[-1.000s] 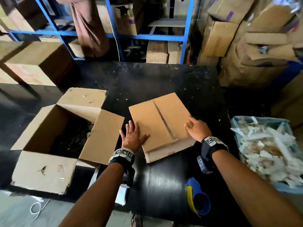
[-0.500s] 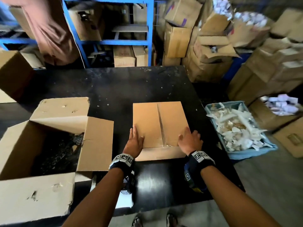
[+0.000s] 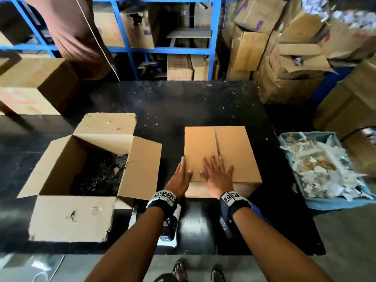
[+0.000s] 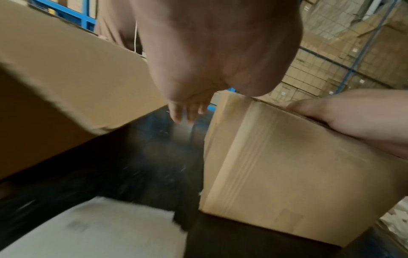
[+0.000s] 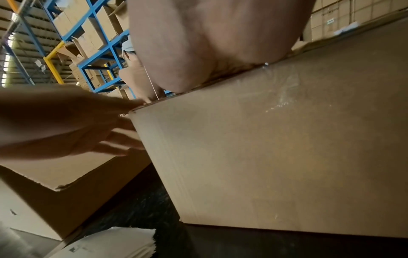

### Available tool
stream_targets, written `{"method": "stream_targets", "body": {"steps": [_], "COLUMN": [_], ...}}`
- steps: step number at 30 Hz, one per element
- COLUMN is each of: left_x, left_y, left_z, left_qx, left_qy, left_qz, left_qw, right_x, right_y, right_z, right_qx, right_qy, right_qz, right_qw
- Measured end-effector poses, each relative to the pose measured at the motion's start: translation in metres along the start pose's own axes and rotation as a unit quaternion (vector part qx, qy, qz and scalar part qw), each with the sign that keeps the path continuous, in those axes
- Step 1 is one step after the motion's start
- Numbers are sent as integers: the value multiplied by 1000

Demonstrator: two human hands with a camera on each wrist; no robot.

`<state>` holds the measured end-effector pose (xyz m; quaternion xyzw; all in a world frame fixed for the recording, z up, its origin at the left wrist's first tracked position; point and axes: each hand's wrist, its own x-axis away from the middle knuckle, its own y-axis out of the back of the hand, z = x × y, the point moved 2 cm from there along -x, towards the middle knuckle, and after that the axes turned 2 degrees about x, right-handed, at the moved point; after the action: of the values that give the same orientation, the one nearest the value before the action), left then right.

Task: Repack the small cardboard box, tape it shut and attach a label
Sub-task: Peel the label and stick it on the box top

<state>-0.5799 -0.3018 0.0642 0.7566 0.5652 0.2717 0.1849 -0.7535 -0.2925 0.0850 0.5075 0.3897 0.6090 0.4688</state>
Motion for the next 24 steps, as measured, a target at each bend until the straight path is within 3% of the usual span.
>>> {"method": "stream_targets", "body": {"steps": [4, 11, 16, 24], "left_x": [46, 125, 144, 145], "left_y": [7, -8, -11, 3], "left_z": [39, 105, 131, 149], "left_qx": [-59, -121, -97, 18], "left_qy": [85, 199, 304, 344], "left_qz": [-72, -77, -82, -173], "left_qw": [992, 969, 944, 923], "right_x": [-2, -5, -4, -5], "right_y": [-4, -8, -6, -7], "right_z": [1, -1, -1, -2], "right_qx": [-12, 0, 1, 9], "right_qy": [5, 9, 9, 6], "right_qz": [1, -20, -24, -14], "right_qw": [1000, 1000, 1000, 1000]}}
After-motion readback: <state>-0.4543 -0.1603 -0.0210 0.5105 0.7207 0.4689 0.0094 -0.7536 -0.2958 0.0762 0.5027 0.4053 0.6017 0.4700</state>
